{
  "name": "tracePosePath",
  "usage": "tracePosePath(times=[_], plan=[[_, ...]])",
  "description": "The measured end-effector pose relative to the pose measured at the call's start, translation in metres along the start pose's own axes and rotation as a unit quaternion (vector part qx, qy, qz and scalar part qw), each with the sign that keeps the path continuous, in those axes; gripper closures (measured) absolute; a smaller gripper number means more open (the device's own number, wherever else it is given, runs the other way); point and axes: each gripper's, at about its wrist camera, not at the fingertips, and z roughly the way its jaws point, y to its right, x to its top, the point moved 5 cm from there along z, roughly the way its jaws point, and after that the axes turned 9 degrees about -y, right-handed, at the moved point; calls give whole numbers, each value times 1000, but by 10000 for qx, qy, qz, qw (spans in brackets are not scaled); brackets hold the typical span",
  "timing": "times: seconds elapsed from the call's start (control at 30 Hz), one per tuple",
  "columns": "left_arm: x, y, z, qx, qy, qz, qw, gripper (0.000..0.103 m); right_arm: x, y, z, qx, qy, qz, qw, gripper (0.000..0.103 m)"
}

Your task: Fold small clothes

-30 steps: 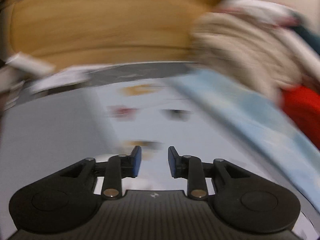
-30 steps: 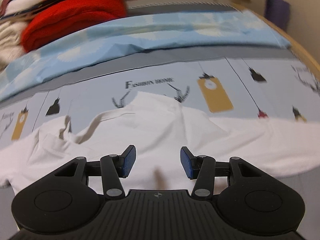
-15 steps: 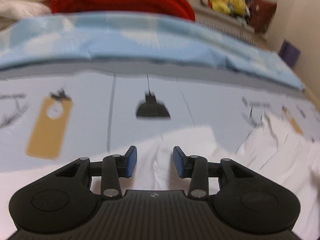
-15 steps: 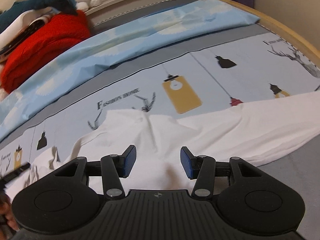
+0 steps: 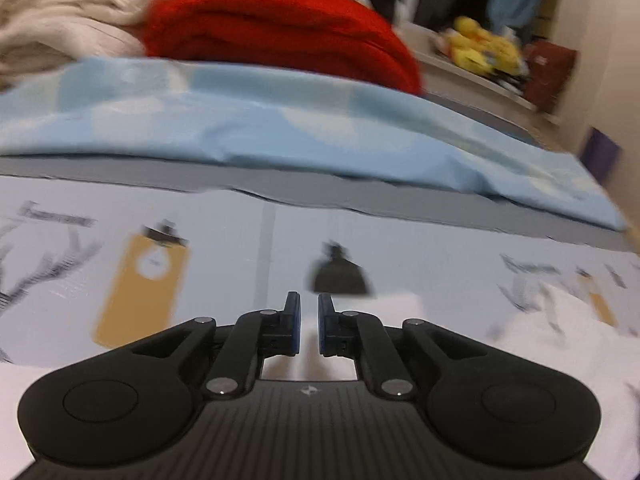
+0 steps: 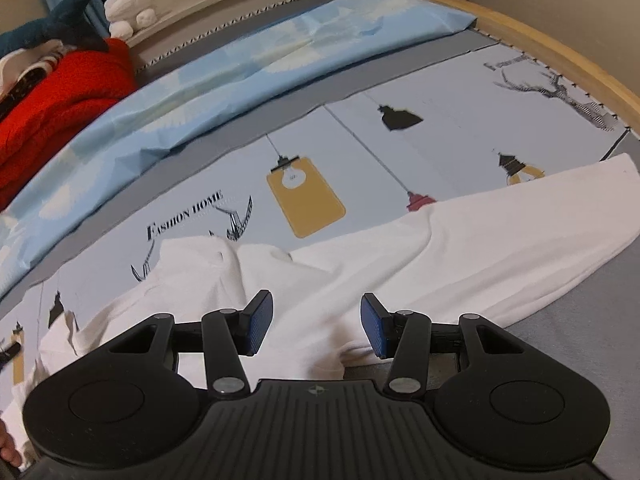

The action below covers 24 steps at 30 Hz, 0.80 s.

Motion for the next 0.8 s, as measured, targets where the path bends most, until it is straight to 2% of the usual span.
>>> tracePosePath(times=[0.07,0.1,0.17,0.2,0.23,0.27,0.3,0.37,0.4,0.47,0.53,0.6,0.63,0.67,0.7,0.73,0.77,0.8], plan=[[-13,6,10,-351,-562,121,9977,91,-3,3,15,-32,-113,23,9999,52],[-21,7,11,-338,-652,209,9971,91,-6,6,26,-121,-223,73,9997,52],[-33,4,16,-76,-670,539,9963,91,-13,12,47,-230,-418,174,9987,52],[-40,-1,24,238,-778,683,9943,92,-15,15,56,-260,-463,194,9984,56],[-44,-8,27,344,-779,706,9939,92,-17,18,64,-325,-513,177,9980,78],[-43,-10,25,316,-778,592,9947,92,-18,20,73,-409,-556,74,9976,91],[-42,-8,21,477,-844,584,9936,92,-19,23,78,-571,-475,-144,9971,103],[-33,4,0,783,-591,824,9918,92,-19,30,79,-957,-311,-327,9944,103],[-28,11,-13,710,-415,928,9923,91,-19,34,76,-1082,-298,-253,9934,103],[-24,24,-33,357,-340,1053,9932,90,-19,41,67,-1218,-285,-38,9921,103],[-30,28,-48,21,-502,988,9938,89,-21,43,51,-927,-42,87,9956,101],[-49,28,-61,-213,-766,864,9931,89,-28,33,39,-465,140,-142,9987,97],[-63,28,-64,-295,-926,845,9917,89,-34,27,39,-170,96,-340,9992,85],[-77,31,-65,-331,-1068,872,9899,89,-41,23,45,60,-91,-574,9983,78],[-97,30,-60,-301,-1262,921,9873,89,-53,25,55,41,-421,-760,9962,70],[-121,26,-52,-154,-1628,945,9820,88,-63,30,63,-122,-675,-831,9942,71],[-145,18,-43,99,-2071,917,9740,88,-67,34,57,-104,-525,-835,9951,70],[-151,16,-54,131,-1788,846,9801,87,-69,36,52,-247,-594,-781,9949,70]])
